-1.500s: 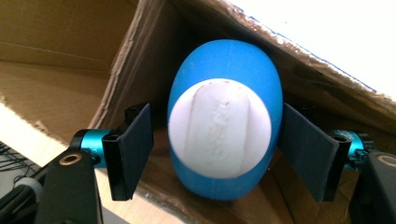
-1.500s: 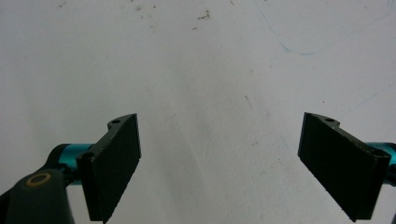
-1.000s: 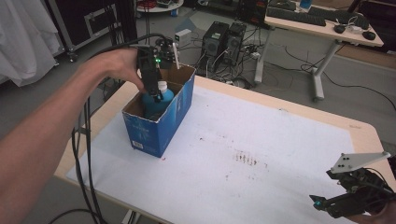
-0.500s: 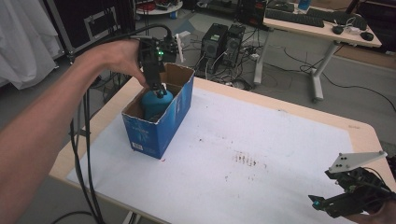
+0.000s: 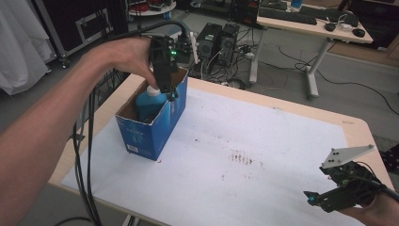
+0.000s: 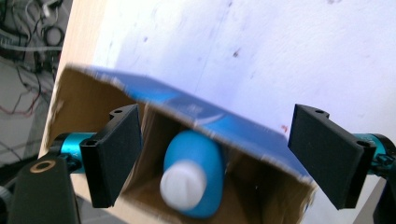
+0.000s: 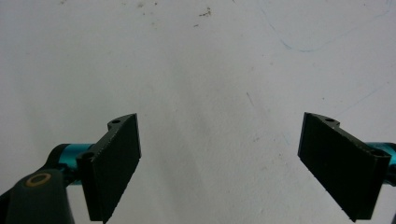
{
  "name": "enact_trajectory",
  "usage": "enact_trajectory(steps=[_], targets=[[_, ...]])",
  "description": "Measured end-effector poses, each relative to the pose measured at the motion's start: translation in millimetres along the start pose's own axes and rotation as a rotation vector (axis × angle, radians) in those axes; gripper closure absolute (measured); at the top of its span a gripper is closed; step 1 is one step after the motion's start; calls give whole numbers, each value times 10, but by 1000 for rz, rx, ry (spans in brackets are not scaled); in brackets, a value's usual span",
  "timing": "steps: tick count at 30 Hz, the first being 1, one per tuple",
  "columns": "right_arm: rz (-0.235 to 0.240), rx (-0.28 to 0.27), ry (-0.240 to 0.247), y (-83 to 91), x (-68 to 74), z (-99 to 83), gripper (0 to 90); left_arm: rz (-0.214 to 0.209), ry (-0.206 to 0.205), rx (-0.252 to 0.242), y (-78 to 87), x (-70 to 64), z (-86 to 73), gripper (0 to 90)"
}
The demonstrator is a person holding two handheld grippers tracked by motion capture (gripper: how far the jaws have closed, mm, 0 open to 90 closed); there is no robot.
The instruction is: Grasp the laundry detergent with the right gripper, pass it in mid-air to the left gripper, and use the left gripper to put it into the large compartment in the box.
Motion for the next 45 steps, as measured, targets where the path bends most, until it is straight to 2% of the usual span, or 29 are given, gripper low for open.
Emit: enact_trajectory(steps=[2, 3, 9, 11, 19, 23, 26, 27, 31, 36, 45], targets=[[0, 1, -1, 2, 2, -1, 127, -5, -9, -8, -8, -27, 53, 176], [-1, 3, 2, 3, 2, -3, 127, -19, -33, -17, -35, -92, 184, 176], [-5, 5, -4, 14, 14, -24, 127, -46, -88, -30, -143, -245, 456, 168], [-5, 6, -9, 14, 12, -36, 127, -55, -111, -23, -186, -301, 528, 161], [-10, 6, -12, 20, 5, -73, 127, -95, -153, -2, -419, -482, 762, 140], [-11, 10, -17, 23, 5, -88, 127, -96, -178, 1, -563, -581, 864, 115], [-11, 11, -17, 25, 8, -83, 127, -112, -198, 8, -696, -658, 918, 115], [-11, 11, -17, 25, 8, -83, 127, -112, -198, 8, -696, -658, 918, 115], [-16, 19, -5, 24, 10, -59, 127, -127, -222, 57, -935, -768, 950, 115], [-14, 25, 4, 7, 30, -20, 127, -158, -242, 56, -1177, -904, 967, 115], [-14, 41, 13, -39, 47, 20, 127, -172, -252, 85, -1389, -1016, 986, 115]])
Point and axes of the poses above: each handheld gripper's, and its own axes: y roughly backward along the jaws, z roughly out of its top, x roughly to its left, the point moved 4 cm from there along -y, roughly forward along the jaws, and after that the axes turned 6 degrees about x, right-handed, at the moved point
